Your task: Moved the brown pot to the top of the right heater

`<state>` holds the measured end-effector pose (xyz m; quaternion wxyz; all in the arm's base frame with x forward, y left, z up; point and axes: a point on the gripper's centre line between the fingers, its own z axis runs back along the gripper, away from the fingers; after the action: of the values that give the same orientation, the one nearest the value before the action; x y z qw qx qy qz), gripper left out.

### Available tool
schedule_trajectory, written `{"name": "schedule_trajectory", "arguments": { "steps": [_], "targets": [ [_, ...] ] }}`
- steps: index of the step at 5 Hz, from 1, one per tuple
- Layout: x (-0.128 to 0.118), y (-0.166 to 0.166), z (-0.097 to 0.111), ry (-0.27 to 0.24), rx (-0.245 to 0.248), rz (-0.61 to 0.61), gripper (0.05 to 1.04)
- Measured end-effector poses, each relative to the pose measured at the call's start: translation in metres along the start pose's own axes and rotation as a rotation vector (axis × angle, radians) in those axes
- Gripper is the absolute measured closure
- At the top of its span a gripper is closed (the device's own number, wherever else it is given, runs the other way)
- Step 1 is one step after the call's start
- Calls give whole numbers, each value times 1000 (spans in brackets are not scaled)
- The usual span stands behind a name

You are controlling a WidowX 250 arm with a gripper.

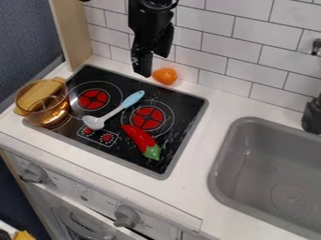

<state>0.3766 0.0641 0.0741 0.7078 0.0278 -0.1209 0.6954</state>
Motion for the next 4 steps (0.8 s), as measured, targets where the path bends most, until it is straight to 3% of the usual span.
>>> {"name": "schedule_trajectory", "arguments": {
  "steps": [1, 2, 3, 4],
  "targets": [
    [-4, 5, -14, 12, 41, 6, 83],
    [3, 11, -18, 45, 60, 97, 83],
    [25, 25, -9, 78, 52, 295, 83],
    [40, 49, -5, 79, 44, 552, 83]
  ]
}}
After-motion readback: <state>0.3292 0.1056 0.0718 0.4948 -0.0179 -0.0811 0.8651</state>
